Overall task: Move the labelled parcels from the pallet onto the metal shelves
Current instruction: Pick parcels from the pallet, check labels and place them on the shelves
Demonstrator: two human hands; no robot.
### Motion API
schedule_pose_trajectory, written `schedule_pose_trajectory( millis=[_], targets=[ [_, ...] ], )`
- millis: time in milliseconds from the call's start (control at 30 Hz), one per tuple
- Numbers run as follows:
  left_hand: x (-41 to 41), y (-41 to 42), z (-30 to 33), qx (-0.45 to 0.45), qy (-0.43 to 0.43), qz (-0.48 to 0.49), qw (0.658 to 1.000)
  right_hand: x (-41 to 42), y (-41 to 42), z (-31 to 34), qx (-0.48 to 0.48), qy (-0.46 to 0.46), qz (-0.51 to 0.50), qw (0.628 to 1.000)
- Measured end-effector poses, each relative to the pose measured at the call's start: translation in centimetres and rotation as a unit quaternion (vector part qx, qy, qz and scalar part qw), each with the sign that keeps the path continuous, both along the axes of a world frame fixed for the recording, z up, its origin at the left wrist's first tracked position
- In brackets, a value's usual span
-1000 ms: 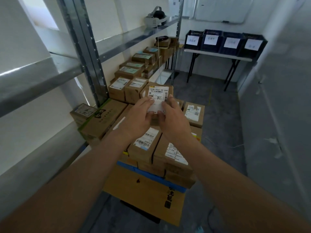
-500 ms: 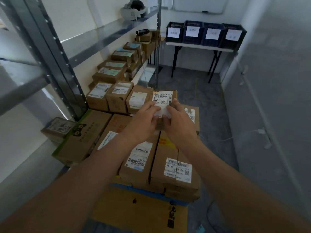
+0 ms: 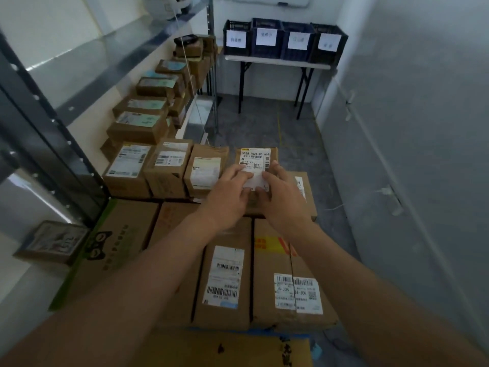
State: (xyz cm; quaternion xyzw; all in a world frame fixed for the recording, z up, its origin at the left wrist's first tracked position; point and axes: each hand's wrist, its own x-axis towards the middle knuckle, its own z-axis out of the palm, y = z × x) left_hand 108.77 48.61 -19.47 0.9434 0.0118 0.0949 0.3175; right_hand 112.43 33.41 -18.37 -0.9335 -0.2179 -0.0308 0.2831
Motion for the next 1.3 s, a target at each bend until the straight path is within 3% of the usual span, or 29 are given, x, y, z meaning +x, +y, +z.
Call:
schedule_pose_trajectory(
  millis=[533,900,1300],
  targets=[
    [5.0,2.0,-2.9,-0.002,0.040,0.023,0.999,5.9,2.0,-3.5,0.019,0.047,0.017,0.999],
    [5.7,1.6,-2.9,0.109,0.058,0.029,0.992,6.8,2.2,-4.8,0.022,0.084,0.016,0.996],
    [6.0,1.7,-3.2,0.178,0.030,0.033,0.983,6.9,2.4,-5.4,0.010,0.065,0.030,0.997]
  ],
)
